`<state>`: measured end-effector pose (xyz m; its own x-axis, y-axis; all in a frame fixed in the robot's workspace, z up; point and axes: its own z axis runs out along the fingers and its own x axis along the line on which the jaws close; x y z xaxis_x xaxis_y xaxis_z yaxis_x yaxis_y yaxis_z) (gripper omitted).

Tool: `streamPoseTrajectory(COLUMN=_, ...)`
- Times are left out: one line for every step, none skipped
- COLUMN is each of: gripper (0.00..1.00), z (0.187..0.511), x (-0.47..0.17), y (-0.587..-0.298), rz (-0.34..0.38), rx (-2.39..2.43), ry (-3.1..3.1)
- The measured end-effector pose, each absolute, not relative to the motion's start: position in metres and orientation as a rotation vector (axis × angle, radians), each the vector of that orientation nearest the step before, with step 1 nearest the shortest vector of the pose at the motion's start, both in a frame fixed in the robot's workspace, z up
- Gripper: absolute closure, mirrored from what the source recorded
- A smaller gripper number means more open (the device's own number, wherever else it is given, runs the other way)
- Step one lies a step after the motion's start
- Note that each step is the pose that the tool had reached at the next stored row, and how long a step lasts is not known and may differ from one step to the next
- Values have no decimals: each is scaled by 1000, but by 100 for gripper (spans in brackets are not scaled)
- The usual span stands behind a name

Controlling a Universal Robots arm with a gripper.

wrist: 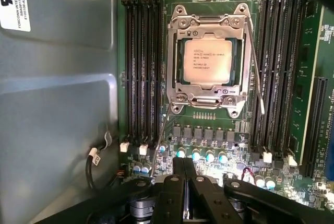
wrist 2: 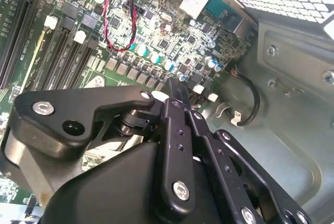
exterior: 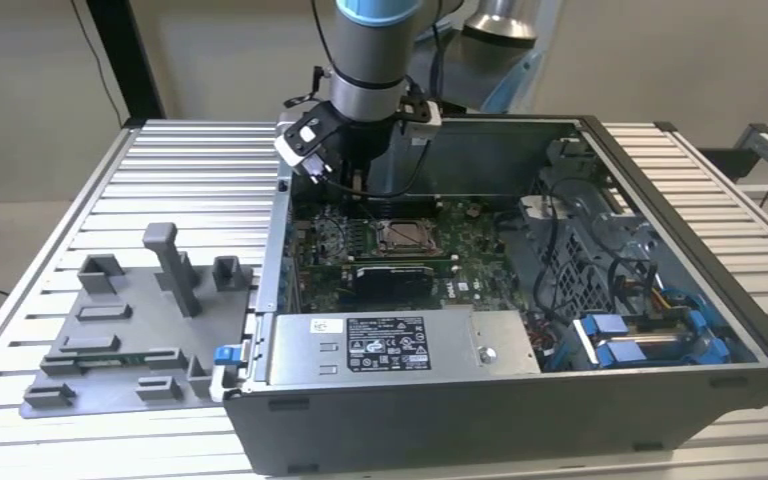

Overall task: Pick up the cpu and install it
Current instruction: 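Close the cpu cover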

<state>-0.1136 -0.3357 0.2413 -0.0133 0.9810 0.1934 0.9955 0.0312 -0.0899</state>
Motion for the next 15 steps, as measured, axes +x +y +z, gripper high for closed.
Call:
streamPoseTrajectory(gripper=100, z=241, x=-114, y=-336, rz=-105, rx=-2050, ry=-2103)
streamPoseTrajectory(gripper=100, z=241, x=-115, y=-336, rz=-104, rx=-2046, ry=-2107)
streamPoseTrajectory(gripper=100, z=240, x=-116, y=-336, rz=-104, rx=-2043, ry=-2110)
streamPoseTrajectory(gripper=100, z=240, x=-117, y=-335, rz=-104, rx=-2040, ry=-2113)
streamPoseTrajectory(gripper=100, z=239, x=-117, y=-335, rz=-104, rx=-2038, ry=-2115)
streamPoseTrajectory(gripper=100, z=239, x=-117, y=-334, rz=-105, rx=-2037, ry=-2117)
streamPoseTrajectory(gripper=100, z=238, x=-117, y=-334, rz=-106, rx=-2035, ry=-2119)
streamPoseTrajectory(gripper=100, z=238, x=-118, y=-333, rz=-106, rx=-2034, ry=-2121)
streamPoseTrajectory(gripper=100, z=238, x=-119, y=-333, rz=-106, rx=-2032, ry=-2123)
streamPoseTrajectory(gripper=100, z=238, x=-119, y=-332, rz=-106, rx=-2031, ry=-2125)
streamPoseTrajectory(gripper=100, z=237, x=-120, y=-331, rz=-106, rx=-2030, ry=-2126)
streamPoseTrajectory(gripper=100, z=237, x=-121, y=-329, rz=-107, rx=-2029, ry=-2127)
streamPoseTrajectory(gripper=100, z=237, x=-121, y=-327, rz=-107, rx=-2028, ry=-2128)
streamPoseTrajectory(gripper=100, z=237, x=-121, y=-326, rz=-107, rx=-2027, ry=-2129)
streamPoseTrajectory(gripper=100, z=236, x=-121, y=-324, rz=-106, rx=-2026, ry=-2131)
